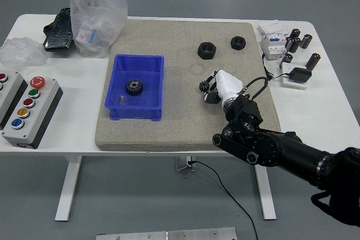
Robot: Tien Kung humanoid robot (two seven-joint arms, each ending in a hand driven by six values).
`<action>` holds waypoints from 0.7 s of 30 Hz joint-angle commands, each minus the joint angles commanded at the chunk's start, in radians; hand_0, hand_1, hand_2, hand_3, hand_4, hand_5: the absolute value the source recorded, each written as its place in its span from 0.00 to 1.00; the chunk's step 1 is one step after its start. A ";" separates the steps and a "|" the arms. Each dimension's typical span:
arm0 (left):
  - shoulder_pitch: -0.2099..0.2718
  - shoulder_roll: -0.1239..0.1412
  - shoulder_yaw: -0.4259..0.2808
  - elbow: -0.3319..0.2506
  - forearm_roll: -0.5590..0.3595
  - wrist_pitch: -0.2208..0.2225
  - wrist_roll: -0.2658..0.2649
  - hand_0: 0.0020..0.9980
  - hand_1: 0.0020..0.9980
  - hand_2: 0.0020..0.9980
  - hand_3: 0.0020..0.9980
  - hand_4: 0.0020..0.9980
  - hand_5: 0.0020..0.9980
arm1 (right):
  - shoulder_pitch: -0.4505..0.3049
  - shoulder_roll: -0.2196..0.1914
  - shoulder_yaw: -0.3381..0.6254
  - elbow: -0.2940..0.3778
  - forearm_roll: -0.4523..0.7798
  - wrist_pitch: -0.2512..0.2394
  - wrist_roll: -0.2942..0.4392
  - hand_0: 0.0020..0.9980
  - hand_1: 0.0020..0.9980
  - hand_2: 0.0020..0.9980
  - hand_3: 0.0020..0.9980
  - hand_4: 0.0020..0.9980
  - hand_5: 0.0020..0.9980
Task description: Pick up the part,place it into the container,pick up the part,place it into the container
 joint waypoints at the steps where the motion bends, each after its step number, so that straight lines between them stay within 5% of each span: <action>1: 0.000 0.000 0.000 0.000 0.000 0.000 0.000 0.69 0.59 0.56 0.62 0.54 0.11 | -0.001 -0.005 0.009 0.011 0.011 -0.008 0.010 0.34 0.54 0.42 0.48 0.56 0.07; 9: 0.001 0.000 0.001 0.000 -0.003 0.001 0.000 0.69 0.59 0.56 0.62 0.54 0.12 | 0.023 -0.020 0.010 0.163 -0.055 -0.044 -0.012 0.34 0.55 0.42 0.48 0.52 0.07; 21: 0.002 0.003 0.003 0.000 -0.008 0.001 0.006 0.69 0.59 0.56 0.62 0.55 0.12 | 0.087 0.015 -0.091 0.357 -0.220 -0.002 -0.084 0.35 0.55 0.43 0.50 0.49 0.08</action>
